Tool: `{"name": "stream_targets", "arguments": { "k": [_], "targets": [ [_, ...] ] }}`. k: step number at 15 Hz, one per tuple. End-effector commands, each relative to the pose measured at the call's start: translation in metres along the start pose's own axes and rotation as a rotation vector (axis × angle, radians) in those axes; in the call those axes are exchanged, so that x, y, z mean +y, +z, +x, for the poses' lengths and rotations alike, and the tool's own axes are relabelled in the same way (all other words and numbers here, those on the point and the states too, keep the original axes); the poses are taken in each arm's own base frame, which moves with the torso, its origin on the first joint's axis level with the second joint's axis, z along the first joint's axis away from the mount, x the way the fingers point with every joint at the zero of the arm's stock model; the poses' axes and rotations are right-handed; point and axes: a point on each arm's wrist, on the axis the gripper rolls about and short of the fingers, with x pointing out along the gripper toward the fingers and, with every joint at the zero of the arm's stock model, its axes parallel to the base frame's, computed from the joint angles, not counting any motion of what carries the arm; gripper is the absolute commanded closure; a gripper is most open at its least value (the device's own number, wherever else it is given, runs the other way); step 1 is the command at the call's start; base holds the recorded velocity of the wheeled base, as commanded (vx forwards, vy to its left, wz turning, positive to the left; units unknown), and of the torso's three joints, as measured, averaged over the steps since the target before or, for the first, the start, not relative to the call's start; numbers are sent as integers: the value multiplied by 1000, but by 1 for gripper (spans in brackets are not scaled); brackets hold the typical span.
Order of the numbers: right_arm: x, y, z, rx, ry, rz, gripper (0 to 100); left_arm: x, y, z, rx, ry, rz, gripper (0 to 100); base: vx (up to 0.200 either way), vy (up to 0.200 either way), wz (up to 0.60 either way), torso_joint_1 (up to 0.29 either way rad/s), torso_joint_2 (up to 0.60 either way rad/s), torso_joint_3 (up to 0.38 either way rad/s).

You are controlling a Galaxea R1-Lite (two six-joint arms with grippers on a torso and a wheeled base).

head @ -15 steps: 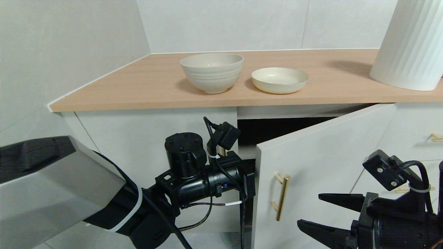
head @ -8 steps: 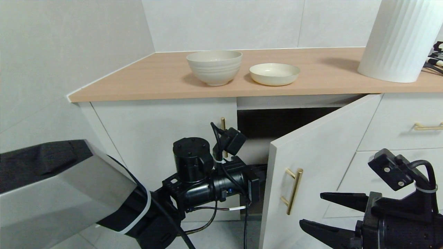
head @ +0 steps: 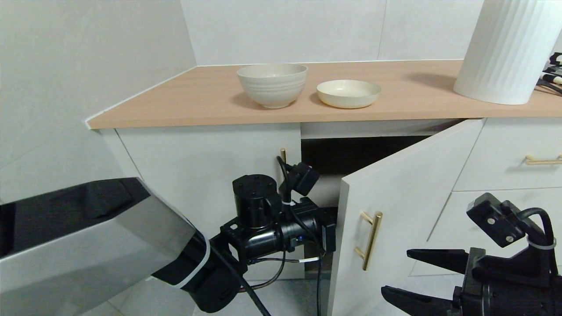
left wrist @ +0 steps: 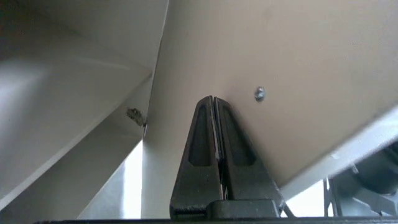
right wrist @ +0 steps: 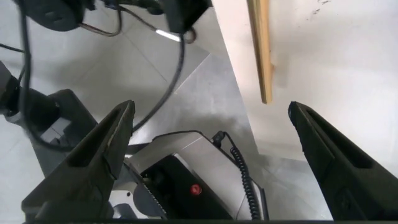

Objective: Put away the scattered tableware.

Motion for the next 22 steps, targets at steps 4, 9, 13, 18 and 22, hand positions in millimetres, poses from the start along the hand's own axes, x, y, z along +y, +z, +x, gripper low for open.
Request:
{"name": "stream_targets", "arguments": {
  "k": [4,9,13,18,22],
  "targets": [
    [4,0,-3,-2,20,-8,0,-2,2,10,-7,-16,5,100,-150,0,0,8,2,-1],
    [13,-2,-14,16,64,-24,0,-2,10,16,-1,-11,2,100,0,0,0,0,0,0],
    [16,-2,-16,19,113,-27,0,-14,7,34,20,-23,-2,100,0,0,0,0,0,0],
    [28,-6,-46,6,386,-59,0,-93,-10,65,69,-232,10,100,0,0,0,0,0,0],
    [28,-4,-49,-4,382,-63,0,-79,-5,52,68,-180,1,100,0,0,0,0,0,0]
  ]
}}
